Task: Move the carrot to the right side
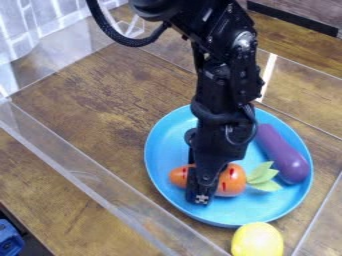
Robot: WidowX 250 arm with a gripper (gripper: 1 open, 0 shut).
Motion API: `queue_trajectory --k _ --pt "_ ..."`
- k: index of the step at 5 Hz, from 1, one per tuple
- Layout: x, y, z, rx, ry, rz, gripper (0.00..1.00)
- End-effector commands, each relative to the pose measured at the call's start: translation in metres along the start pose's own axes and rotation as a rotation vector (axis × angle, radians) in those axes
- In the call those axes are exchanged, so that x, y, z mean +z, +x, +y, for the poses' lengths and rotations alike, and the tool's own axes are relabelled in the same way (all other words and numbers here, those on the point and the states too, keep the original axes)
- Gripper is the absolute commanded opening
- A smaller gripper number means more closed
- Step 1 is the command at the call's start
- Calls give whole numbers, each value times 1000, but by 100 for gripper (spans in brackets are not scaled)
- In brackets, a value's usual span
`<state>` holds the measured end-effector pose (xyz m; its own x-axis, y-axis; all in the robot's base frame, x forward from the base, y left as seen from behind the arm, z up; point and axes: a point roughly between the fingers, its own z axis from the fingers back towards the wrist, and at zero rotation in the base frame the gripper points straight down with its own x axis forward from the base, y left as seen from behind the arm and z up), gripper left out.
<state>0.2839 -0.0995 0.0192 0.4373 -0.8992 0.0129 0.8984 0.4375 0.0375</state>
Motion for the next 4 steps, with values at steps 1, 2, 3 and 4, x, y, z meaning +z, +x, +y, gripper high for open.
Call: queue_trajectory --k 1,2,3,4 --pt "-8 -17 -10 -42 -27 29 0" --pt "-7 -30 -9 -65 -35 39 0" --pt "4 -29 -10 -34 -43 51 0" --pt "15 -28 -10 -8 -50 63 0"
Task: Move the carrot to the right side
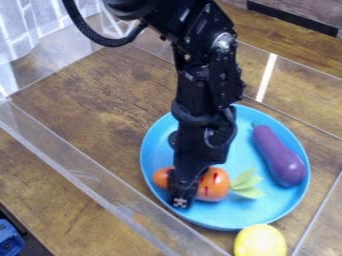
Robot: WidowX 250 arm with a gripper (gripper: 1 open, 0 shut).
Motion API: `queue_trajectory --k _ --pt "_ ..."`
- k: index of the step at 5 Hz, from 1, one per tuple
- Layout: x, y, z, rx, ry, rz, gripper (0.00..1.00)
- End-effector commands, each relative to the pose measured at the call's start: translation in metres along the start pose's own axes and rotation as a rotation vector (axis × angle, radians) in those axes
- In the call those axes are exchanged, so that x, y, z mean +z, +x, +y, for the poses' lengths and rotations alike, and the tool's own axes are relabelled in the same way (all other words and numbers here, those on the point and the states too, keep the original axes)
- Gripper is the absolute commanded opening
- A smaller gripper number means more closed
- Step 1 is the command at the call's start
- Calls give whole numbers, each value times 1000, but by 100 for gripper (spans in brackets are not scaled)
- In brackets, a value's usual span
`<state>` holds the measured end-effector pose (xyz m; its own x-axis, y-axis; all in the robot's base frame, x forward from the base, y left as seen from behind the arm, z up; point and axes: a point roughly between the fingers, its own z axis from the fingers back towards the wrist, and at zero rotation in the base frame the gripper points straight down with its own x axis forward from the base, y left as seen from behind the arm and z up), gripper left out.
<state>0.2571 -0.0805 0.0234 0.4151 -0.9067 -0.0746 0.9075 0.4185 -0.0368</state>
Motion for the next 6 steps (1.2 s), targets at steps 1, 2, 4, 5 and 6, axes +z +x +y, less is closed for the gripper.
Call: queue_trajectory --k 1,2,4,5,6 --pt "21 0 6 41 20 -16 0" --pt "13 -4 18 26 18 -10 0" --pt "14 -19 44 -2 13 17 0" --pt "17 -24 50 -9 12 26 0" --pt "31 -24 53 -62 19 38 0"
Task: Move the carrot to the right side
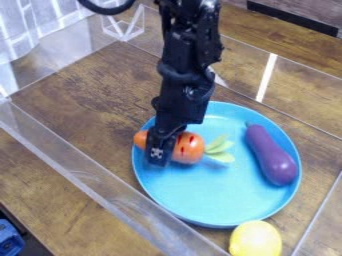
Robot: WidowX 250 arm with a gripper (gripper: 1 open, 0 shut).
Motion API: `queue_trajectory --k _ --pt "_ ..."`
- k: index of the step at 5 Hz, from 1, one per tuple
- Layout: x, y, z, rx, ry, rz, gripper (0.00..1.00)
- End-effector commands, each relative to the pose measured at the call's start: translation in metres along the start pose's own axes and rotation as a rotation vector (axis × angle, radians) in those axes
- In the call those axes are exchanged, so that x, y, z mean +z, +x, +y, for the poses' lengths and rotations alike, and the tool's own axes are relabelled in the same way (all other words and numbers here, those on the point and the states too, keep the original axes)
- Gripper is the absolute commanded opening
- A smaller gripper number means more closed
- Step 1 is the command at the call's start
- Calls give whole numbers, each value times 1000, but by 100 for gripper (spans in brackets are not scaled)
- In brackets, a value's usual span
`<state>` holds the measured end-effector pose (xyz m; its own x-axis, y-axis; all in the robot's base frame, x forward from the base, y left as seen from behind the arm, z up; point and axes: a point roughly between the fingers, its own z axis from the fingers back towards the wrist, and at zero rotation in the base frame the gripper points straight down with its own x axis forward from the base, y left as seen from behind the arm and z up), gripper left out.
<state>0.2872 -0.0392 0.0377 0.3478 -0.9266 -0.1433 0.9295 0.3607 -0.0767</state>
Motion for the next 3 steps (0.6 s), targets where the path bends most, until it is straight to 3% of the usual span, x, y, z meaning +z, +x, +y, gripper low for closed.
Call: queue_trajectory --k 1,2,3 --pt "33 -1 10 -45 67 -13 0" --pt "48 0 9 -92 80 6 0" --pt "46 12 13 -89 78 15 0"
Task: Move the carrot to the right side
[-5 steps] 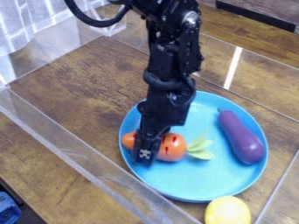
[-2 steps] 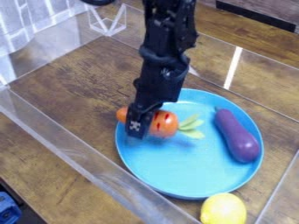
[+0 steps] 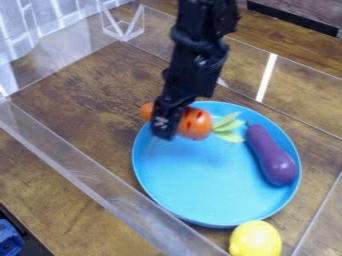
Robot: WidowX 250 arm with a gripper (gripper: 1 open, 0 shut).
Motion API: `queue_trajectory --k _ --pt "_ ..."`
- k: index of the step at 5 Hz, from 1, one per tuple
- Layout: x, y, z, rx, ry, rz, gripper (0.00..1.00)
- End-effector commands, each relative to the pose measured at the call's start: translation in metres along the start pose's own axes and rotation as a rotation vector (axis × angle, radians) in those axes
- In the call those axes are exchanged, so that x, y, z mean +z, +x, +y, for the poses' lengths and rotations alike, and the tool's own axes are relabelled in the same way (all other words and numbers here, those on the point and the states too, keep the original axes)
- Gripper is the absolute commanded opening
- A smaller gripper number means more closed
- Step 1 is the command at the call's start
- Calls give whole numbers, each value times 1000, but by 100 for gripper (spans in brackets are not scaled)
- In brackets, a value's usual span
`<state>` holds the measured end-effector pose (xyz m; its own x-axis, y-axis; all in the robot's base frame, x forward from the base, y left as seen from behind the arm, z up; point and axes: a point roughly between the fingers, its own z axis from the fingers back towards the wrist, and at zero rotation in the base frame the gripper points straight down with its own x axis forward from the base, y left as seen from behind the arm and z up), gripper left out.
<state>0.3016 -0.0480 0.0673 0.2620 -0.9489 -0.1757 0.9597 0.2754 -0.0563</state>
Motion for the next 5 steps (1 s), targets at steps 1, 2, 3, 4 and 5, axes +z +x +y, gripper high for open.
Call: queue_trajectory --k 1,2,3,4,5 --pt "21 13 7 -2 48 -7 0" --pt "16 13 4 1 56 4 0" --pt "7 12 4 7 56 10 0" --pt "9 23 10 8 60 15 0" --pt "12 34 16 7 60 21 0"
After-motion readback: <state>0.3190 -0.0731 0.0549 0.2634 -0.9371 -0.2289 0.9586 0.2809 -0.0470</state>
